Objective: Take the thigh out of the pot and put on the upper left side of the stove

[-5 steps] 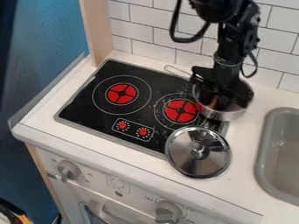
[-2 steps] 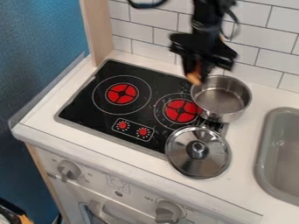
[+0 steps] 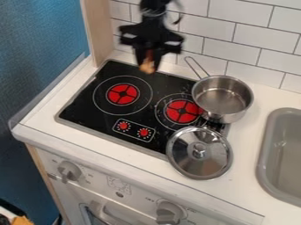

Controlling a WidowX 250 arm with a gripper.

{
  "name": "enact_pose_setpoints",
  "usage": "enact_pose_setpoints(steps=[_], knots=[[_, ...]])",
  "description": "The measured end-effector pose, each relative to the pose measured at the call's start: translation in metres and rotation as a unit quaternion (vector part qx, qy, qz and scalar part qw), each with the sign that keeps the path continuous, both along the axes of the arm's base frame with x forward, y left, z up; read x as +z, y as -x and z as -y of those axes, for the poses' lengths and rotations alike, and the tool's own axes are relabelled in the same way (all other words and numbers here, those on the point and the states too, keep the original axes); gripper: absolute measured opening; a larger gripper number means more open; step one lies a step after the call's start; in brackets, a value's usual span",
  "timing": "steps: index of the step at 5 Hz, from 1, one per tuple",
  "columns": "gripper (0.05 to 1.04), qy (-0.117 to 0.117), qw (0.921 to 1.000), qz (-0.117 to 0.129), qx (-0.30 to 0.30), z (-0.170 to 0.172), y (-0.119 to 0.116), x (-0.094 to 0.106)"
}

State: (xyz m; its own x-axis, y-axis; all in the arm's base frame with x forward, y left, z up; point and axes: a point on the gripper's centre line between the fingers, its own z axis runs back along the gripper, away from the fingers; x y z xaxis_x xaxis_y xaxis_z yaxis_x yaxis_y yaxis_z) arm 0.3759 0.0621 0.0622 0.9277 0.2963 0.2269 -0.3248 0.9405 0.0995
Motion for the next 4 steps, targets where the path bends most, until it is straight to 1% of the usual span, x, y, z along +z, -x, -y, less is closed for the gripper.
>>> enact_pose_setpoints(steps=[1,2,3,4], knots=[[0.322,0.022,0.9980,-0.019,0.056,-0.031,0.001,-0.021],[0.322,0.018,0.9947,-0.048,0.090,-0.053,0.003,-0.040],[0.322,0.015,0.9936,-0.067,0.090,-0.059,-0.001,-0.054],[0.368,0.015,0.9936,-0.074,0.085,-0.060,-0.006,-0.055]])
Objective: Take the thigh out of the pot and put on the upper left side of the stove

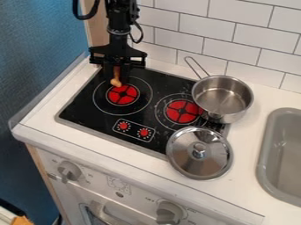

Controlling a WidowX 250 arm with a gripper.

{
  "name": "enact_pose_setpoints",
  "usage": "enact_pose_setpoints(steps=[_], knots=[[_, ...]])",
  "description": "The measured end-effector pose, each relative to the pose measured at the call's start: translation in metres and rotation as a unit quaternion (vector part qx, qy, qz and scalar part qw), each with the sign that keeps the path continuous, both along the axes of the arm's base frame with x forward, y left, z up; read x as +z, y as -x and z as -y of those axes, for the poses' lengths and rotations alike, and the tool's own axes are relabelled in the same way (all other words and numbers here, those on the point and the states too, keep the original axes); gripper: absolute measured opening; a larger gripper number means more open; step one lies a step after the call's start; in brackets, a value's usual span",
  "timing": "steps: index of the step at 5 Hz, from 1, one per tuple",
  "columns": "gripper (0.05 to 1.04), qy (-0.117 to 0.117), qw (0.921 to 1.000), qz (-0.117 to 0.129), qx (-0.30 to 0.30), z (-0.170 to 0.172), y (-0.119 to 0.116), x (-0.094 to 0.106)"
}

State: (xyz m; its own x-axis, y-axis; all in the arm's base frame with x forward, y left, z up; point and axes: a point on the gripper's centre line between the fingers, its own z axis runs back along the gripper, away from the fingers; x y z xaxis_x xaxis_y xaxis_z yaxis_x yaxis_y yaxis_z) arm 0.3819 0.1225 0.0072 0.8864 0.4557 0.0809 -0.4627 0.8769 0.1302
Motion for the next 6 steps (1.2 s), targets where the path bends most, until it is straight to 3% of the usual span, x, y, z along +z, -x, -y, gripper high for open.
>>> enact_pose_setpoints(steps=[2,3,4,6], knots=[[0.926,0.007,1.0000,-0.004,0.001,0.001,-0.003,0.001],[0.997,0.010,0.9999,-0.004,-0.001,0.003,-0.003,0.001],[0.999,0.007,1.0000,-0.005,-0.004,0.011,-0.002,0.004],[0.999,-0.010,0.9975,0.070,0.000,0.023,-0.006,0.076]])
